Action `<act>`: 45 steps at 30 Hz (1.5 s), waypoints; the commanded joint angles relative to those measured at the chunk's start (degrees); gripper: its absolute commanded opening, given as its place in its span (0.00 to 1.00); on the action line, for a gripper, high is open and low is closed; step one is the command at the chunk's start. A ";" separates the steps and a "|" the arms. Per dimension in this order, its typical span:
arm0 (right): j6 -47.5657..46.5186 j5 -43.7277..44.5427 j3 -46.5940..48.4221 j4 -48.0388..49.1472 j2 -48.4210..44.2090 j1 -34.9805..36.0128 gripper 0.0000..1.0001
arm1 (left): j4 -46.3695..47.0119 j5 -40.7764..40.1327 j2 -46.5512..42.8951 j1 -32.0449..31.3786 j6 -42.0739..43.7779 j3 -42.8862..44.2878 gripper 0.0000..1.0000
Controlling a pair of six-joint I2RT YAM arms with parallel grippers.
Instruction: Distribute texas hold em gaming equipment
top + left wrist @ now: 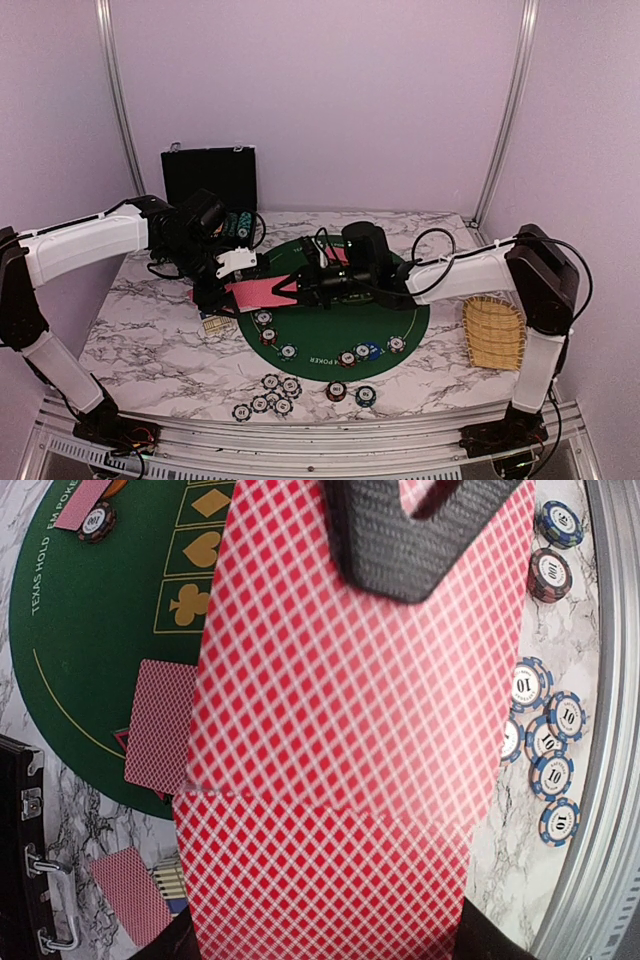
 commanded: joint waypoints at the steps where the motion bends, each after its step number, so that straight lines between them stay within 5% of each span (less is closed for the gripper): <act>1: -2.45 1.02 -3.20 -4.01 -4.70 -1.81 0.03 | -0.31 0.38 -0.90 -0.07 0.79 0.09 0.05; 20: -13.41 3.04 -24.79 -21.65 -21.03 -15.40 0.00 | -0.90 0.78 -0.54 -0.07 0.98 0.30 0.05; 45: -26.13 4.42 -11.22 -34.82 -6.51 -16.78 0.05 | -1.67 0.53 -0.86 -0.07 1.42 0.13 0.05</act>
